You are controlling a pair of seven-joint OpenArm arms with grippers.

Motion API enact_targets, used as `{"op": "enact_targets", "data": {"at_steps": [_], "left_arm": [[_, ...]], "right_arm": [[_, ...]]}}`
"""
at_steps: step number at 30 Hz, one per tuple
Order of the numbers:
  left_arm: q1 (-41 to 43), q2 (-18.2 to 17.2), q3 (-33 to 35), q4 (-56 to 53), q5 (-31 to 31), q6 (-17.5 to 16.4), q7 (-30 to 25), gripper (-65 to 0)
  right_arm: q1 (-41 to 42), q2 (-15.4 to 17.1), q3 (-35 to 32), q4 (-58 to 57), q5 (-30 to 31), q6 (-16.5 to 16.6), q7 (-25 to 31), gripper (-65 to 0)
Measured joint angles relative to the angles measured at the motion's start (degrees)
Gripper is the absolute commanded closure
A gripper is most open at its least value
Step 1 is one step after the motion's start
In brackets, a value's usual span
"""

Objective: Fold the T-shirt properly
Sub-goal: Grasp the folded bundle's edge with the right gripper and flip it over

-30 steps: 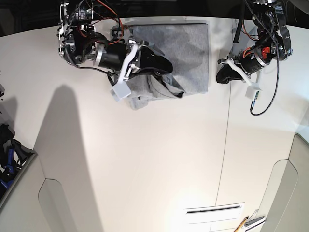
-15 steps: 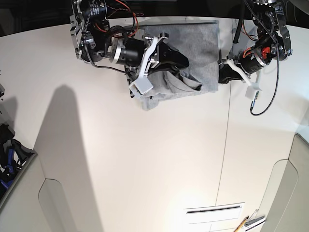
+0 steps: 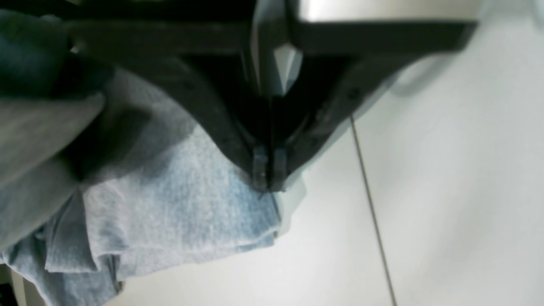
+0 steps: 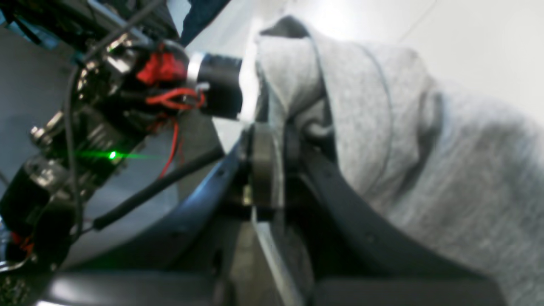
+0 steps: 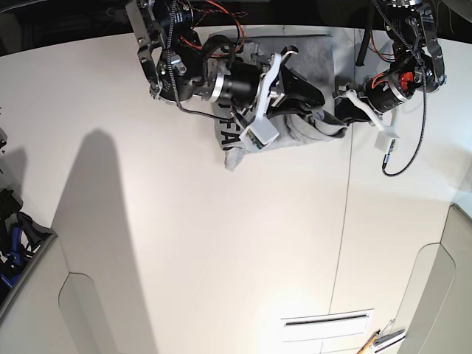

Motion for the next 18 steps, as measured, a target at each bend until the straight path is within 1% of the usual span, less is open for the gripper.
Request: {"op": "enact_targets", "data": {"at_steps": [4,9,13,14,15,16,18], "left_arm": [[0.00,0.00,0.00,-0.02,-0.02,0.00,0.02,0.0],[0.00,0.00,0.00,-0.02,-0.04,0.02,0.00,0.0],[0.00,0.00,0.00,-0.02,-0.07,0.00,0.02,0.0],[0.00,0.00,0.00,-0.02,-0.07,0.00,0.02,0.0],[0.00,0.00,0.00,-0.02,-0.04,0.02,0.02,0.0],[0.00,0.00,0.00,-0.02,-0.07,0.02,0.02,0.0],[0.00,0.00,0.00,-0.02,-0.07,0.02,0.02,0.0]], "right_arm": [[-0.04,-0.02,0.00,0.00,-0.15,-0.02,1.73,0.0],[-0.04,-0.98,0.00,0.00,-0.15,-0.09,1.70,0.0],[-0.02,-1.27,-0.04,0.00,0.26,-0.11,1.73,-23.1],[-0.02,-1.27,-0.04,0.00,0.33,-0.11,1.70,-27.6],[-0.02,-1.27,-0.04,0.00,0.98,-0.13,1.70,-30.9],[-0.04,-1.27,-0.04,0.00,2.29,-0.13,1.70,-32.3],[-0.02,-1.29,-0.04,0.00,5.25,-0.13,1.75,-32.4]]}}
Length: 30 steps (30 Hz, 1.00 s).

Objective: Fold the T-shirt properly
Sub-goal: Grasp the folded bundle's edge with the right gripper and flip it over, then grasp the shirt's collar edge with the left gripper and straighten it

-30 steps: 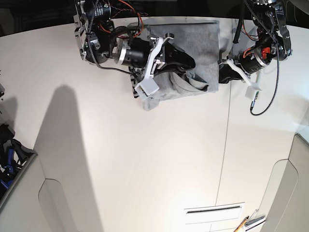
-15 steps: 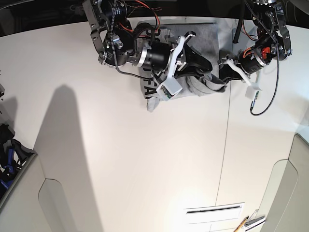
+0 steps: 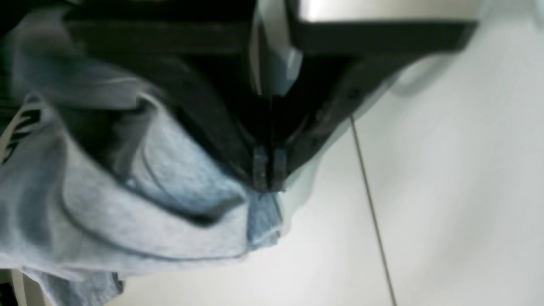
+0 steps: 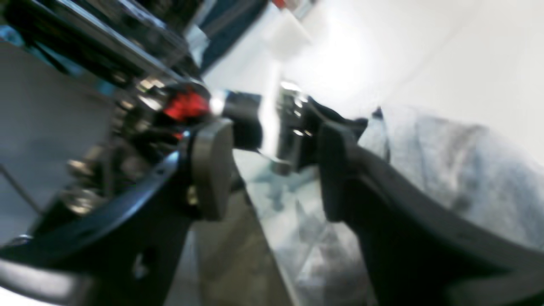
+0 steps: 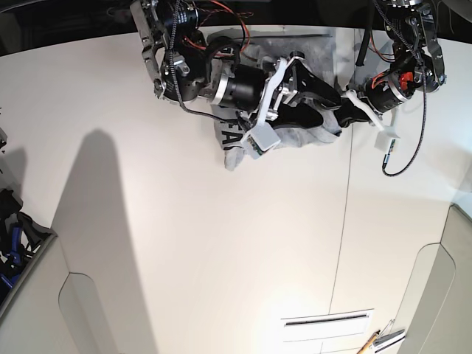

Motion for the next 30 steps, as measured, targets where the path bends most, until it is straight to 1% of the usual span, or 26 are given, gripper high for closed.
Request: {"op": "enact_targets", "data": {"at_steps": [6,10,13,14,15,16,17,18,19,21,23,26,28,30], "left_arm": [[0.00,0.00,0.00,0.00,-0.02,-0.02,0.00,0.0],[0.00,0.00,0.00,-0.02,-0.61,0.20,0.04,0.0],[-0.02,0.00,0.00,-0.20,-1.33,0.17,0.22,0.0],[-0.02,-0.04,0.00,-0.22,-1.70,0.15,0.46,0.0],[-0.02,-0.24,0.02,-0.22,-2.14,0.15,0.68,0.0],[-0.02,-0.63,0.15,-0.11,-2.56,0.15,1.01,0.0],[-0.02,-1.16,0.33,0.22,-2.93,0.17,1.49,0.0],[0.00,-1.70,0.37,0.63,-2.97,0.17,2.23,0.0],[0.02,-2.34,0.46,1.07,-2.99,0.17,2.82,0.0],[0.33,-3.72,0.50,2.01,-2.86,0.90,3.28,0.0],[0.50,-4.83,0.42,3.26,-1.79,1.16,3.96,0.0],[0.81,-5.09,-0.22,5.84,-0.87,1.53,5.20,0.0],[1.03,-5.05,-0.44,7.96,-1.90,1.77,7.65,0.0],[1.60,-5.07,-0.55,10.51,-4.37,1.86,8.48,0.0]], "right_arm": [[0.00,0.00,0.00,0.00,7.48,0.00,-0.11,-32.3],[0.22,0.02,0.00,0.00,8.37,0.00,-2.16,-32.3],[2.45,0.02,0.02,0.00,7.52,0.07,-5.40,-32.2],[3.56,0.00,0.24,0.00,6.08,0.26,-6.27,-31.1],[4.74,-0.02,0.50,0.02,4.33,0.22,-7.39,-28.0],[5.84,-0.04,0.85,0.02,2.32,0.24,-8.81,-22.5],[6.95,-0.04,1.33,0.07,0.70,0.20,-10.45,-14.3],[7.96,0.02,1.73,0.07,-0.55,0.22,-12.39,-4.6],[9.03,0.02,2.29,0.07,-1.11,0.22,-14.53,0.0],[10.43,0.02,3.52,0.07,-1.22,0.13,-16.74,0.0],[11.13,0.02,4.94,0.11,-1.27,0.13,-17.29,0.0],[10.93,0.02,7.32,0.11,-1.31,0.13,-17.70,0.0],[10.64,0.02,9.22,0.11,-1.40,0.15,-17.75,0.0],[10.64,0.02,11.21,0.11,-2.99,0.13,-17.73,0.0]]}}
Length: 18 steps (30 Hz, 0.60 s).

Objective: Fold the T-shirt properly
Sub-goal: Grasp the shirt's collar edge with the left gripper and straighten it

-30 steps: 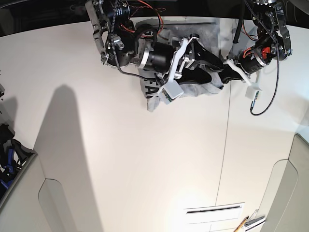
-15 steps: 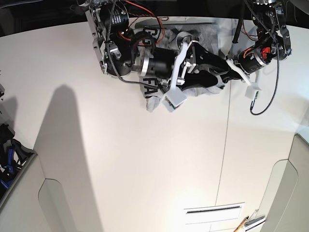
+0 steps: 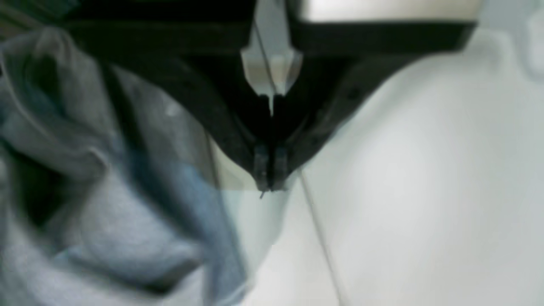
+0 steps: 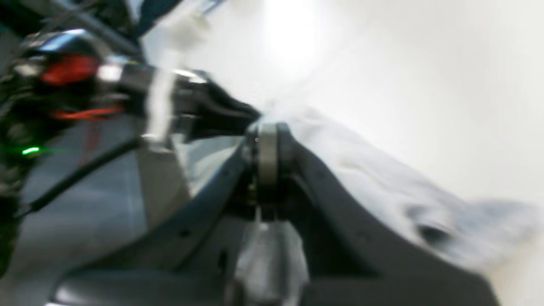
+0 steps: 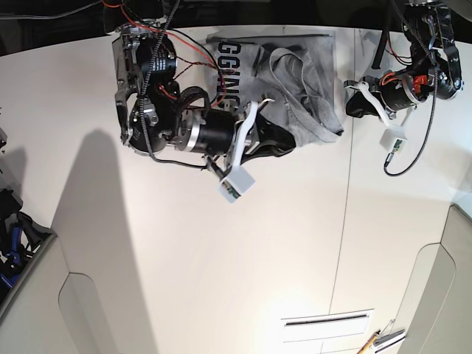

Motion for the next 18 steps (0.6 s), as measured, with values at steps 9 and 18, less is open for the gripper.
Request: {"op": "enact_targets", "data": {"at_steps": [9,18], "left_arm": [[8.76,0.70,-0.15,17.57,-6.25,-2.89,0.66,0.0],[12.13,3.45,0.02,22.91,-13.68,-4.50,0.76,0.0]], "right_arm": [[-0.20,0.33,4.63,0.00,-0.72,-0.24,-2.58,0.0],[-5.49,0.20,4.61,-2.84,-7.72,-0.22,1.27,0.0]]}}
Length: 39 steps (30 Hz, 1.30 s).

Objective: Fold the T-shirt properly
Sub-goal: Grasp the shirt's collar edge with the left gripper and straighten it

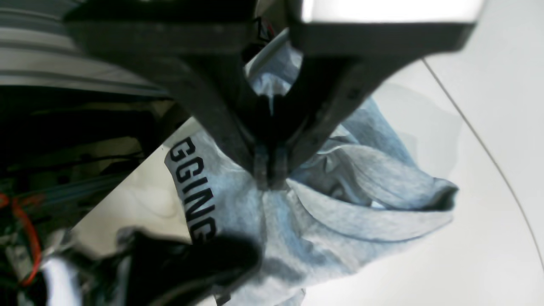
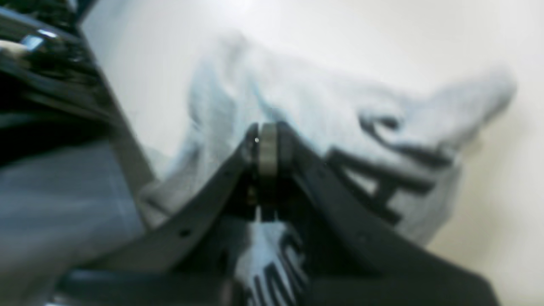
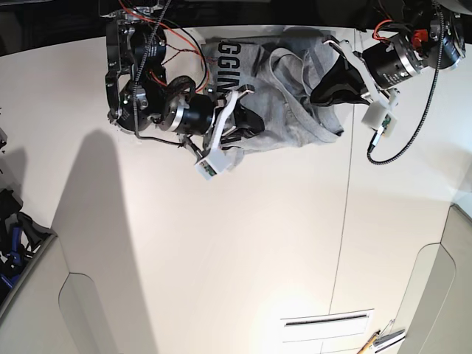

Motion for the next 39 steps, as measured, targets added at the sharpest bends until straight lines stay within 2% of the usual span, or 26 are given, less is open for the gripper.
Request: {"op": "enact_targets", "data": {"at_steps": [5,9,13,15,21,26,35,39], "left_arm": [[0.22,0.00,0.00,-1.73,-0.02,0.02,0.09,0.0],[0.22,0.00,0.37,-4.13,1.20,0.00,2.54,0.0],[0.52,-0.02,0.37,-4.90,0.15,0.02,3.04,-21.3],[0.57,0.00,0.37,-4.90,-1.97,0.02,3.69,-25.3],[1.84,-0.28,0.37,-4.90,-4.48,0.00,5.53,-25.5],[2.08,-1.09,0.37,-4.90,-2.78,0.00,4.74,-31.5],[2.08,-1.31,0.39,-4.96,-1.73,0.00,3.32,-31.8],[1.57,-4.85,0.42,-6.60,-0.90,0.00,1.62,-31.8]], "right_arm": [[0.26,-0.02,0.00,-5.68,-0.72,-0.02,3.19,0.0],[0.24,-0.02,0.00,-7.76,-0.48,-0.07,3.96,0.0],[0.24,-0.02,0.00,-7.85,-0.50,-0.07,4.13,0.0],[0.24,-0.02,0.00,-7.89,-0.50,-0.04,4.44,0.0],[0.39,-0.02,0.00,-7.89,-0.52,-0.07,4.61,0.0],[0.39,-0.02,0.00,-7.93,-0.52,-0.07,4.63,0.0],[0.39,-0.02,0.00,-7.93,-0.52,-0.04,4.63,0.0],[0.39,0.00,0.00,-7.93,-0.52,-0.04,4.72,0.0]]}}
